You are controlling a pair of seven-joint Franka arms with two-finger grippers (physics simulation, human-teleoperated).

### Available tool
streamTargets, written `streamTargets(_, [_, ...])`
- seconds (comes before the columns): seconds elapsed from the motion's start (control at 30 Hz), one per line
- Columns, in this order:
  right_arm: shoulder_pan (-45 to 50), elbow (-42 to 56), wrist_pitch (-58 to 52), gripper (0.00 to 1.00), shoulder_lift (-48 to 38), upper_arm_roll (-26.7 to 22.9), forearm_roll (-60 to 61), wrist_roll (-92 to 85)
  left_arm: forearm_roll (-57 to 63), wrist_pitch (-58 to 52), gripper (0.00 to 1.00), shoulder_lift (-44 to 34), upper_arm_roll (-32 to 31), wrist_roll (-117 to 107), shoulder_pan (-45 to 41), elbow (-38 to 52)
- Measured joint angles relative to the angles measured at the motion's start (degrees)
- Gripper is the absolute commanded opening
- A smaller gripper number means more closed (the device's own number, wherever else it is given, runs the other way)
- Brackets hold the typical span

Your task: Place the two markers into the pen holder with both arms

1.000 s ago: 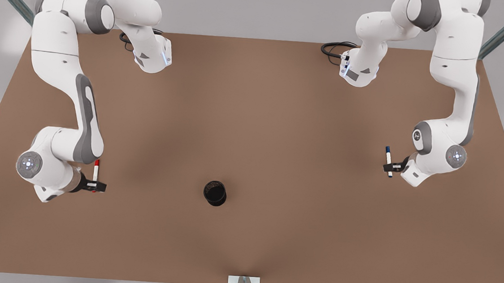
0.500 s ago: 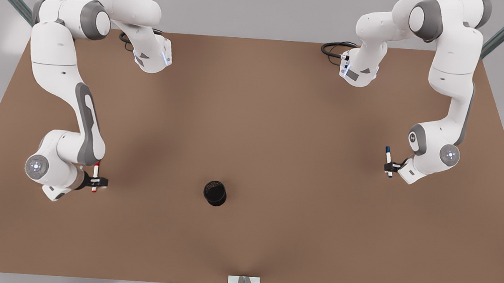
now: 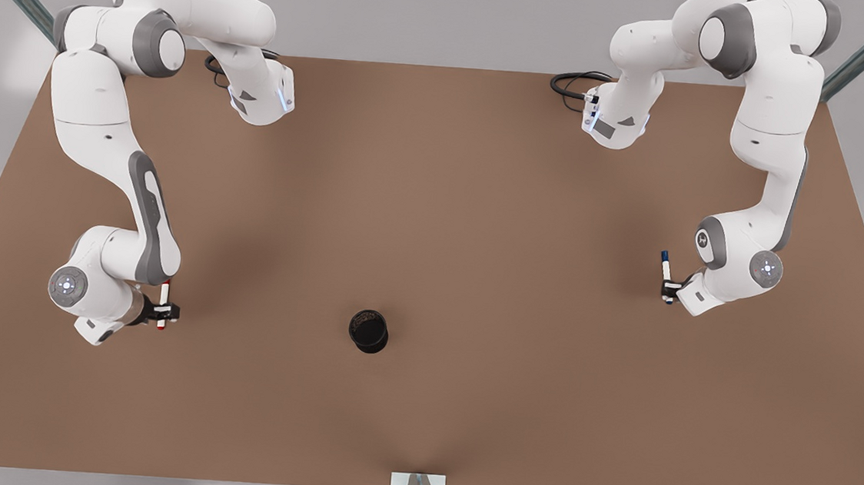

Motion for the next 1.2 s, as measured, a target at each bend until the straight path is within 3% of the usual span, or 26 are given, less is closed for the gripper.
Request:
streamTargets(0.23, [-0.21,-0.06,1.05,0.68,1.53,0.00,-0.03,-1.44,-0.01,0.08,0.36,0.55,0.00,1.34,-0.02,0.00])
streamTargets(0.47, [-0.15,0.02,1.48,0.52,1.94,0.00,-0.01,-2.45,0.46,0.25,0.21,0.07,0.02,1.64,-0.01,0.09])
streamTargets(0.63, [-0.21,0.02,1.59,0.47,2.01,0.03,-0.01,-2.97,0.57,-1.15,0.21,-3.88,-0.42,0.85,-1.29,2.63])
streamTargets(0.8, [-0.23,0.02,1.64,0.42,1.98,0.01,0.06,-3.36,-6.73,-8.75,0.21,-6.89,-10.91,-3.01,-2.73,17.11])
streamTargets(0.9, [-0.16,0.07,1.62,0.39,1.95,0.02,0.07,-3.55,-13.43,-12.85,0.21,-4.82,-12.87,-7.48,-9.34,26.60])
streamTargets(1.07, [-0.15,0.15,1.60,0.33,1.97,0.06,0.10,-3.80,-22.39,-12.55,0.21,1.53,-13.26,-14.49,-19.55,37.54])
streamTargets(1.2, [-0.15,0.20,1.57,0.30,1.94,0.08,0.21,-4.06,-25.26,-7.35,0.21,13.65,-16.32,-18.89,-25.32,53.05])
